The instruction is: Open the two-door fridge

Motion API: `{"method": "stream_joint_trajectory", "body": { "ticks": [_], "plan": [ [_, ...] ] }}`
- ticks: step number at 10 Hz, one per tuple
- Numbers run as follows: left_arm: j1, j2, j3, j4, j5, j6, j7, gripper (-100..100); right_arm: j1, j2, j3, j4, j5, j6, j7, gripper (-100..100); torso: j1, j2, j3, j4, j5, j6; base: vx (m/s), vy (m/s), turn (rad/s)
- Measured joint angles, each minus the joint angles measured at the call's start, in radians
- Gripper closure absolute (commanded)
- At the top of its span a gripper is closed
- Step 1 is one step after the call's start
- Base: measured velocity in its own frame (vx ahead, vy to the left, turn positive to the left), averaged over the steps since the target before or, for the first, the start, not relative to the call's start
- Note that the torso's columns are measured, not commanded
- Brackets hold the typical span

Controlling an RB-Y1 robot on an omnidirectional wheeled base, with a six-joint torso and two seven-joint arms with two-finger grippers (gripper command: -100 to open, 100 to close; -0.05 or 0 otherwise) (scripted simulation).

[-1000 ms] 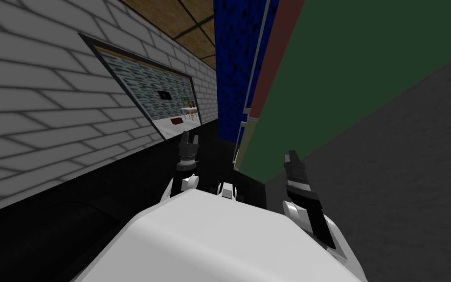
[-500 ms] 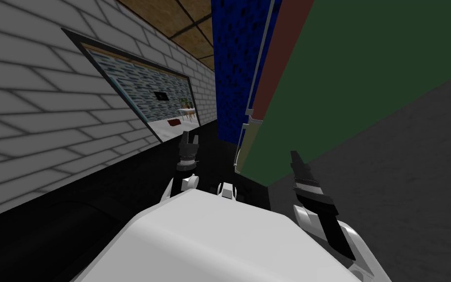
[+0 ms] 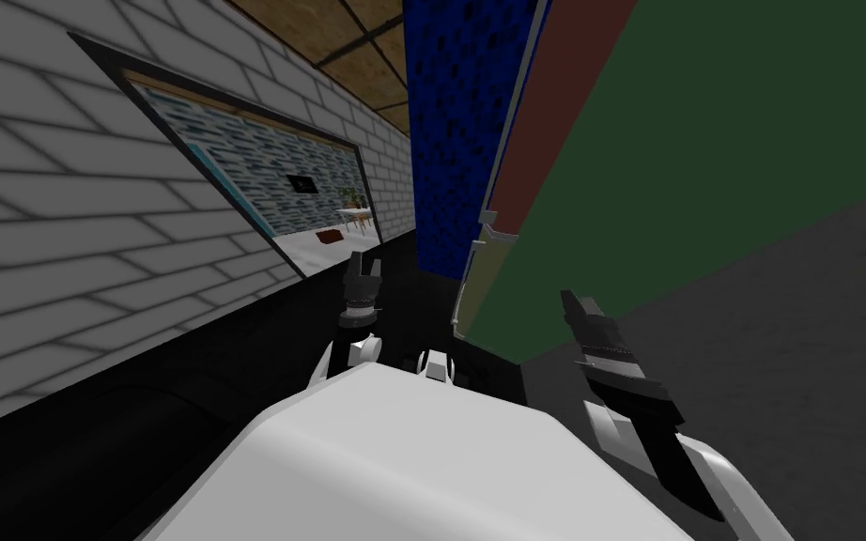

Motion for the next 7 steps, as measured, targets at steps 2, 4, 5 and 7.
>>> {"method": "stream_joint_trajectory", "body": {
  "ticks": [2, 4, 5, 7],
  "plan": [
    [0.000, 0.000, 0.000, 0.000, 0.000, 0.000, 0.000, 0, 0.013, -0.021, -0.027, -0.001, 0.024, -0.003, 0.054, -100, -0.004, 0.004, 0.002, 0.001, -0.001, 0.000, 0.089, 0.093, -0.040],
    [0.000, 0.000, 0.000, 0.000, 0.000, 0.000, 0.000, 0, 0.018, -0.049, -0.055, -0.003, 0.044, 0.002, 0.101, -100, -0.004, 0.003, 0.002, 0.001, -0.001, 0.000, 0.097, 0.078, -0.042],
    [0.000, 0.000, 0.000, 0.000, 0.000, 0.000, 0.000, 0, 0.020, -0.058, -0.065, -0.003, 0.050, 0.004, 0.121, -100, -0.004, 0.003, 0.002, 0.001, -0.001, 0.000, 0.081, 0.108, -0.060],
    [0.000, 0.000, 0.000, 0.000, 0.000, 0.000, 0.000, 0, 0.027, -0.082, -0.090, -0.002, 0.073, 0.007, 0.167, -100, -0.003, 0.003, 0.002, 0.001, 0.000, 0.000, 0.104, 0.093, -0.040]
  ]
}}
